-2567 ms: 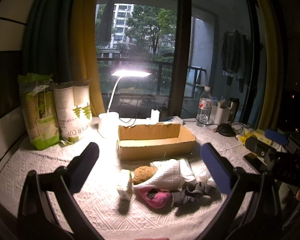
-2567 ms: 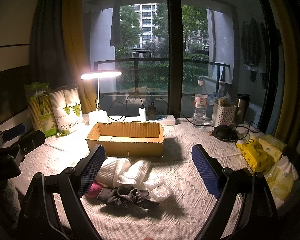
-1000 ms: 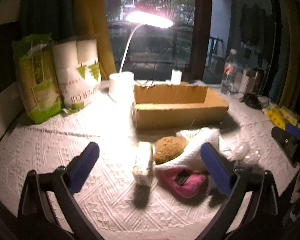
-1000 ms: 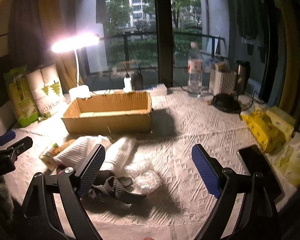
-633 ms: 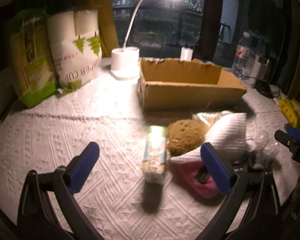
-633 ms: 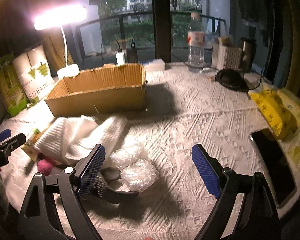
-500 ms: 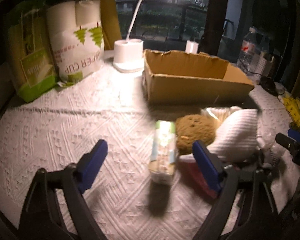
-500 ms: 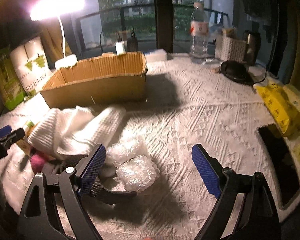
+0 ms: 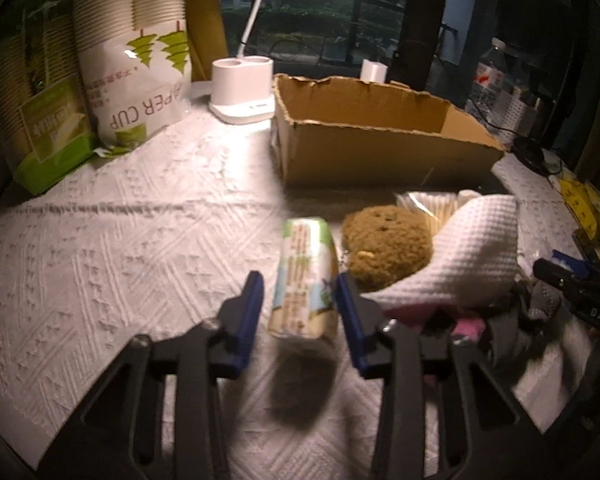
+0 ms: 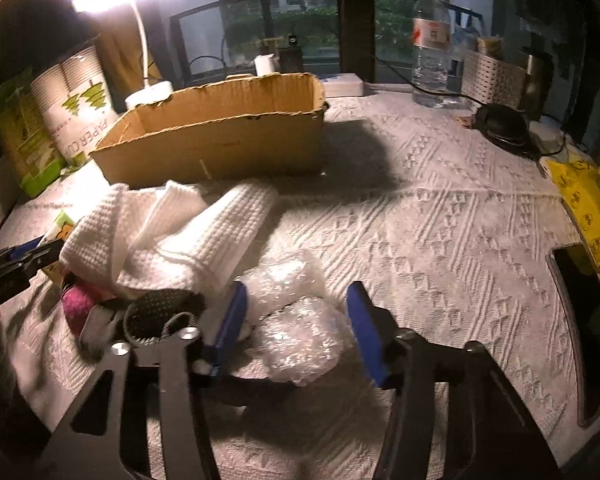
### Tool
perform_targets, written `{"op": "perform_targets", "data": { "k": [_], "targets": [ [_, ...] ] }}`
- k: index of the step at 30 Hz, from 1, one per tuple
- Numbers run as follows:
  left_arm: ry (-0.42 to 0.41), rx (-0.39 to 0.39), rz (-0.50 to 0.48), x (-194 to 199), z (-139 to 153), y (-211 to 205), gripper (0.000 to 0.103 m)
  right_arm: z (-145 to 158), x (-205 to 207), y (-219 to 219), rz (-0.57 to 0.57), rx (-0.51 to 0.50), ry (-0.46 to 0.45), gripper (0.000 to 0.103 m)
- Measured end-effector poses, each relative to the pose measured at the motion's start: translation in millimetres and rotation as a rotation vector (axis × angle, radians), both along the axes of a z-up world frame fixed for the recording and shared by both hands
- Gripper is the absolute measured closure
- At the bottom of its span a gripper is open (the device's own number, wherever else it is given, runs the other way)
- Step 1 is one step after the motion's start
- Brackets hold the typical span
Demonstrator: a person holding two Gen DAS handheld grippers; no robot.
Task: Organize soft objects
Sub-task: 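Grasp the bubble-wrap bundle with the right tool while the left tool grasps the green-white packet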
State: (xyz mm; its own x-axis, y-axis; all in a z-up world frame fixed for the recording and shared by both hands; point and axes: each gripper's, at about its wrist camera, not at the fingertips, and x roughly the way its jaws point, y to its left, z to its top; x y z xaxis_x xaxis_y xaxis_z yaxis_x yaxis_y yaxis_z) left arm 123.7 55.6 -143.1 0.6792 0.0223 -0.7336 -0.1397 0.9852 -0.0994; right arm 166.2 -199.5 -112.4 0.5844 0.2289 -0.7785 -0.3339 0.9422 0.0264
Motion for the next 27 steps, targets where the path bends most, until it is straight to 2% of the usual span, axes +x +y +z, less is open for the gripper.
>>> {"op": "perform_targets", "data": {
  "k": [3,6,17,27],
  "targets": [
    [-0.002,-0.008,-0.016,-1.0,1.7,-1.9,0.075,1.9,-1.5,1.8,0.011,-0.003,-0.006,0.06],
    [-0.011,-0.015,-0.019,-2.7,5.5,-1.6,0.076,7.5,-2.7,1.5,0.017,0.004,-0.022,0.062],
    [-0.097,-0.017,-0.007,-4.2,39.7,3.0,0.076,42.6,8.9,0.9,0.017,0.041,-0.106,0.062],
    [-0.175,0.01,-0.026,11.9,71.6,0.0,0.076,70.2,33.2,10.2,0.053,0.066,-0.181,0.062]
  ]
}}
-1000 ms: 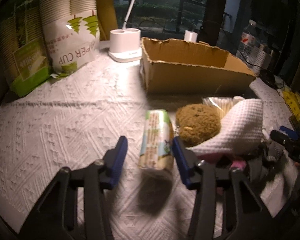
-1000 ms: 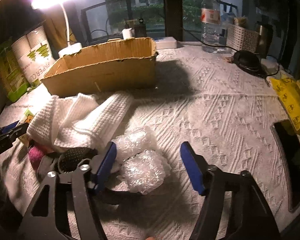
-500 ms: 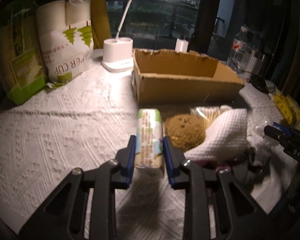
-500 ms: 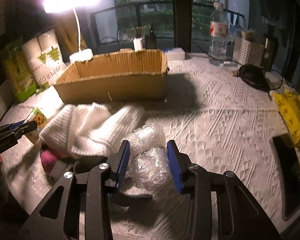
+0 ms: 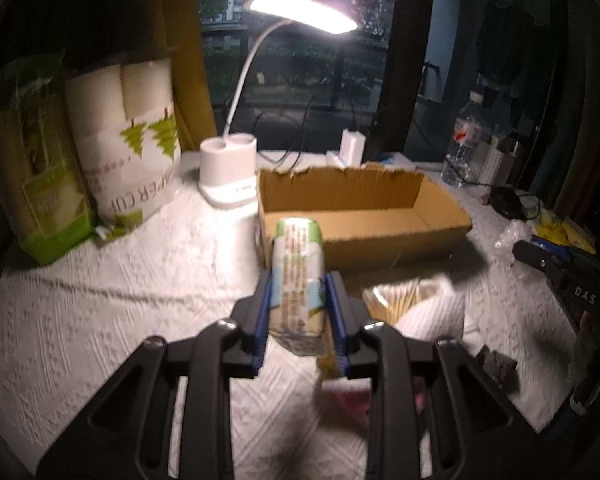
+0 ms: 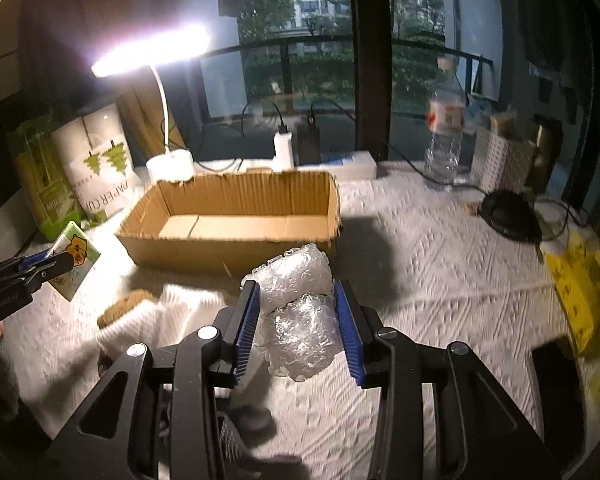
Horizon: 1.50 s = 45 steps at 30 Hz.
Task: Organize soft objects
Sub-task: 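Grasp the bubble-wrap bundle with the right tool while the left tool grasps the green-white packet, then carry both items into the cardboard box and open both tools to release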
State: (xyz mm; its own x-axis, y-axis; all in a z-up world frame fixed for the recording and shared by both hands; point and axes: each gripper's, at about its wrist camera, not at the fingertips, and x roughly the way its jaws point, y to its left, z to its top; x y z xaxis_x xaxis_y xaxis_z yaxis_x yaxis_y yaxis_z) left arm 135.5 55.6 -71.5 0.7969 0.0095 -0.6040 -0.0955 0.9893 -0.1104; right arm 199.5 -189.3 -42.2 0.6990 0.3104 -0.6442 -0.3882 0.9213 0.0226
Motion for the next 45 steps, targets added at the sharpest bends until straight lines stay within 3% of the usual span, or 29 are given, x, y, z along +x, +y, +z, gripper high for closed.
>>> {"op": "perform_targets", "data": {
  "k": [10,21,31,43,45],
  "targets": [
    [-0.067,0.03,-0.037,27.6,24.8,-14.4,0.076,13.3,28.2,7.5,0.03,0.027,-0.049,0.062],
    [-0.161,0.042,-0.114,67.3,30.6,-41.8,0.076,13.2,61.6,14.2,0.063,0.069,-0.07,0.062],
    [-0.09,-0.001,-0.14,125.7,5.5,-56.6,0.076,-5.2,93.8,27.2,0.108,0.108,-0.039,0.062],
    [0.01,-0.033,-0.16,153.3,-25.5,-64.0,0.074,-33.1,119.3,37.1,0.122,0.121,0.035,0.062],
    [0.02,-0.035,-0.152,154.1,-26.4,-62.7,0.069,-34.8,120.2,36.8,0.113,0.116,0.04,0.06]
  ]
}}
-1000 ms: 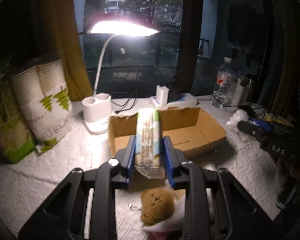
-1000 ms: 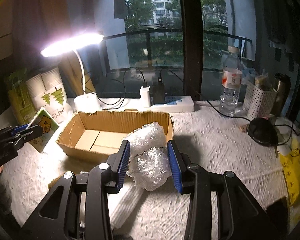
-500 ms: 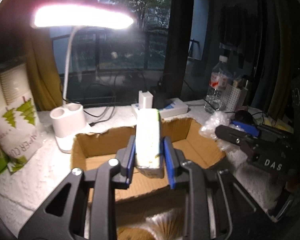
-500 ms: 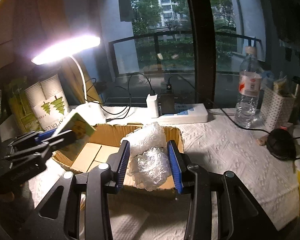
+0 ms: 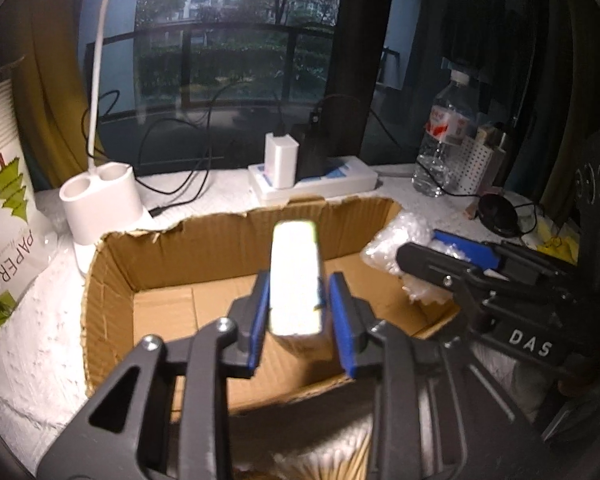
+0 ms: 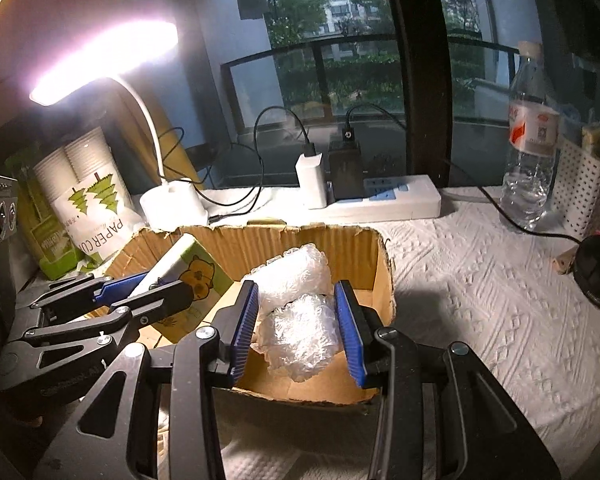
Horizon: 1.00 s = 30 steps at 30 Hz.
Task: Organize soft objects
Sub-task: 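Carry both items into the cardboard box and open both tools to release, then move both tools back to the white waffle towels beside the box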
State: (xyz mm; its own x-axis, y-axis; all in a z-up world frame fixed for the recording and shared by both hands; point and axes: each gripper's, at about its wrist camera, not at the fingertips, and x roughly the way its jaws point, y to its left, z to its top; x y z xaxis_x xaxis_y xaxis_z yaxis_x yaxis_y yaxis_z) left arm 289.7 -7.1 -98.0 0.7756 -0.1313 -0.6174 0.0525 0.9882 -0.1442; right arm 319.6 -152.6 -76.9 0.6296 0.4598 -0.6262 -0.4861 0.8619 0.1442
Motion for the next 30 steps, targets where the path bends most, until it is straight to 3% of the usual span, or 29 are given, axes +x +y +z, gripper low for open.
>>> {"op": "perform_targets", "data": {
  "k": [2,5,6,21,30],
  "targets": [
    [0.004,0.001,0.011,-0.4,0.7,1.4,0.067,0.3,0.7,-0.7,-0.009,-0.003,0.004,0.055],
    [-0.005,-0.019,0.026,-4.5,4.3,5.8,0.043,4.4,-1.6,-2.9,-0.02,-0.002,-0.002,0.045],
    [-0.012,-0.029,0.03,-7.1,6.4,7.7,0.042,6.8,-3.2,-3.5,-0.021,-0.003,-0.006,0.045],
    [-0.099,-0.036,0.053,-59.3,41.3,20.0,0.042,41.6,-48.6,-1.9,-0.032,-0.021,-0.087,0.045],
    [-0.115,-0.037,0.052,-92.4,47.3,21.5,0.042,47.9,-77.2,-0.5,-0.038,-0.025,-0.097,0.045]
  ]
}}
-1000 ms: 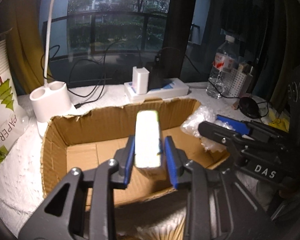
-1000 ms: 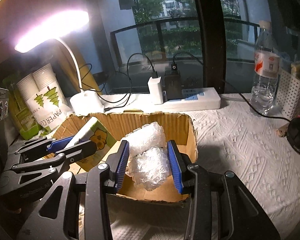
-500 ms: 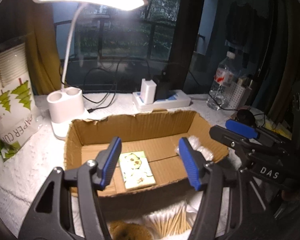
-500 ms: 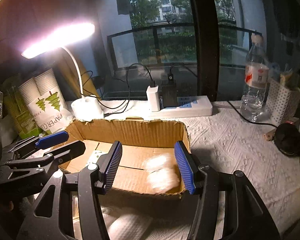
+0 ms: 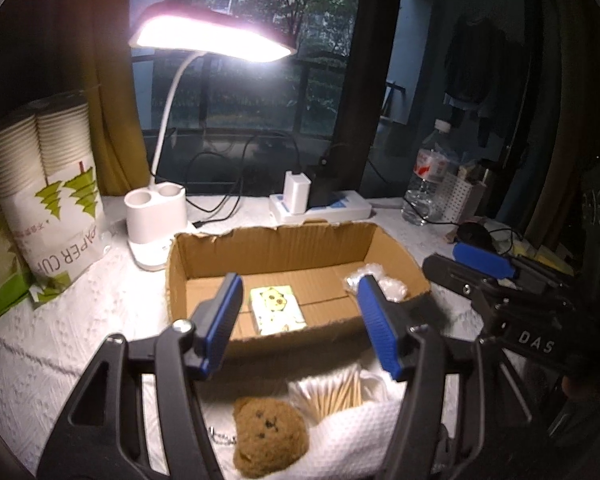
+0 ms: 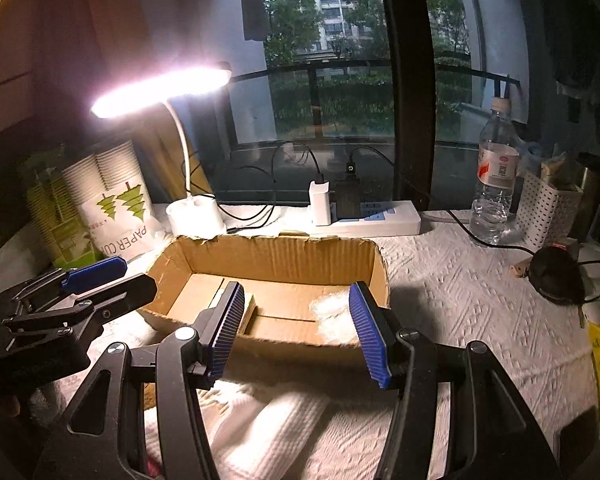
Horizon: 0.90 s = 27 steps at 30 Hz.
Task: Organize soft objects
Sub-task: 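Move both tools back to the white waffle towels beside the box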
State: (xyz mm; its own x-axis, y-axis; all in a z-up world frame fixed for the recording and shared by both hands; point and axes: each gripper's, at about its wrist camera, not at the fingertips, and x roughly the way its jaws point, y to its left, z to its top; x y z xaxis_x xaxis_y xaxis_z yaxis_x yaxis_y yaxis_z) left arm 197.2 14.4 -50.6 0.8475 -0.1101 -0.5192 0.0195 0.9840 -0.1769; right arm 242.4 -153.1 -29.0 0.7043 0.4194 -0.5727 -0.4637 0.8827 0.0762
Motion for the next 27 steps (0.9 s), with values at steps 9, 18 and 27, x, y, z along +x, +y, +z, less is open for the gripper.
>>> {"op": "perform_targets", "data": {
  "k": [9,18,27],
  "targets": [
    [-0.003,0.002,-0.01,-28.4,-2.8,-3.9,0.042,0.0,-27.1,0.9,0.0,-0.01,0.0,0.045],
    [0.022,0.009,-0.009,-50.3,-16.2,-2.1,0.042,-11.6,-50.6,-3.1,-0.007,-0.012,0.025,0.045],
    [0.047,0.009,-0.008,-69.7,-29.2,-4.0,0.042,-23.4,-72.6,-7.3,-0.007,-0.03,0.051,0.045]
  ]
}}
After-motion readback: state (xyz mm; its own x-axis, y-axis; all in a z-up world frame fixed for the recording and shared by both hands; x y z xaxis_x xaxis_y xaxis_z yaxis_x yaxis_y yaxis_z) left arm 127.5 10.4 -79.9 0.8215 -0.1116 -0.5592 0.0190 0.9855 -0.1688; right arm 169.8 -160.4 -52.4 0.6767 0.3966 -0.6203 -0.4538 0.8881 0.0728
